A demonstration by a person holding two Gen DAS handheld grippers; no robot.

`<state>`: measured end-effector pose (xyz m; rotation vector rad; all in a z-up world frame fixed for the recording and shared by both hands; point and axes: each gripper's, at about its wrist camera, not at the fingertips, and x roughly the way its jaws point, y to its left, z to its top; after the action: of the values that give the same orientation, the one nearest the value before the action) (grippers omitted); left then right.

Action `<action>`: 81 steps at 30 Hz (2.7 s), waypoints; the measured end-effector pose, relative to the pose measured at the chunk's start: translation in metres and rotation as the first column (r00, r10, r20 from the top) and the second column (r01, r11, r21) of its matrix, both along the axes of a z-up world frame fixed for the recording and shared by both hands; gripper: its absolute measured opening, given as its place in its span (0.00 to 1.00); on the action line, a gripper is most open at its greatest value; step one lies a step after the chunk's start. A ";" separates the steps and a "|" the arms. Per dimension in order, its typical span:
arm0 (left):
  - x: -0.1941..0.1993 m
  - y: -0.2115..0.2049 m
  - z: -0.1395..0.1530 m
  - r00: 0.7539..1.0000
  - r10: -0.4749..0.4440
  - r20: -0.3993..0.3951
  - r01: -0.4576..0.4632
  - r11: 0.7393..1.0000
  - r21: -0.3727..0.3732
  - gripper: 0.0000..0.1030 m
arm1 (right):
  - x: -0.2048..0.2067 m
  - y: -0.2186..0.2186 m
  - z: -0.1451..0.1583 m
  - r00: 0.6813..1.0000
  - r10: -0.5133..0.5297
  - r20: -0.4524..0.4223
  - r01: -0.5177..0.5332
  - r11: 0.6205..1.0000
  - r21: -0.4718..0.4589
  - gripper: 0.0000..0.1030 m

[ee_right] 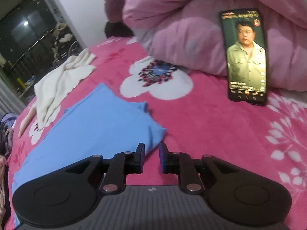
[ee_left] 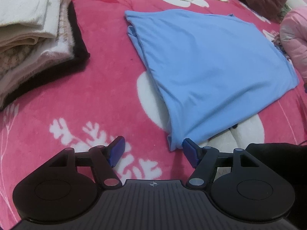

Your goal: Fold clothes

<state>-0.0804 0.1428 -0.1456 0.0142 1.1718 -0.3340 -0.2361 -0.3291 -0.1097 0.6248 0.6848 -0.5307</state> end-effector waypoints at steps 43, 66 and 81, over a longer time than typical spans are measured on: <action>-0.002 0.048 -0.005 0.994 0.083 -0.075 -0.102 0.952 -0.289 0.66 | 0.104 0.302 -0.001 0.047 0.991 -0.122 -0.968 0.015 -0.250 0.34; 0.016 0.061 0.006 0.985 0.169 -0.040 -0.172 0.926 -0.337 0.66 | 0.097 0.359 -0.040 -0.046 0.964 -0.264 -0.934 -0.135 -0.330 0.26; 0.056 0.028 0.005 0.978 0.203 -0.050 -0.203 0.866 -0.457 0.66 | 0.119 0.211 -0.035 0.626 0.716 0.309 -0.777 0.608 0.163 0.06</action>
<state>-0.0241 0.1712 -0.1410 -0.5244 1.0581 -0.4178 -0.1166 -0.1186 -0.1451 0.5807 0.7530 0.4477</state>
